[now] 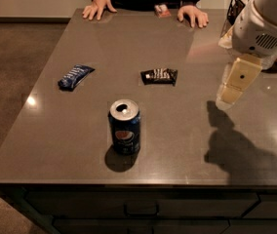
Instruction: Move rxbar chocolate near rxbar blueberry
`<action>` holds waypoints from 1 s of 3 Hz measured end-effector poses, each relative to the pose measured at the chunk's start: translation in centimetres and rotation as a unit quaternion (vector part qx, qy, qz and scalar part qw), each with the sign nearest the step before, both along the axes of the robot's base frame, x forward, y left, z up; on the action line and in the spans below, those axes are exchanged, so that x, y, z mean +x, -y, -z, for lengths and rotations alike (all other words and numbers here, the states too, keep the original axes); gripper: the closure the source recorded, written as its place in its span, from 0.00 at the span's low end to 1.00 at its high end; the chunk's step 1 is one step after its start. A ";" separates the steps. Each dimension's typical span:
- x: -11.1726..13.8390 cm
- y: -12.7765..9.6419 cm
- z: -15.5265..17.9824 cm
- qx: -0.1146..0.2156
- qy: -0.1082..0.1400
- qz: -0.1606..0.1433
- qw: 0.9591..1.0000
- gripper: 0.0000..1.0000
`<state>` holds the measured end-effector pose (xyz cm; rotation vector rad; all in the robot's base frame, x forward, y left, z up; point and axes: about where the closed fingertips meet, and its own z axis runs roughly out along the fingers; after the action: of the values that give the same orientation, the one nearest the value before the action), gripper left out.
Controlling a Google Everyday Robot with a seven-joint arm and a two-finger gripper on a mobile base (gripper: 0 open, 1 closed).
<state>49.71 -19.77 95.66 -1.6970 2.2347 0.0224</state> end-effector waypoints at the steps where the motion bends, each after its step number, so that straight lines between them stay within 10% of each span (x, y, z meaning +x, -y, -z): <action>1: 3.3 -1.5 1.6 0.010 -0.003 0.000 1.000 0.00; 3: 9.1 -4.7 5.2 0.015 -0.007 -0.001 1.000 0.00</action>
Offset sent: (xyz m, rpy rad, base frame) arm 0.1092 0.0594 -0.0528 0.0231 -0.0056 0.0254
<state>58.85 -15.08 90.49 -1.6893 2.2305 0.0692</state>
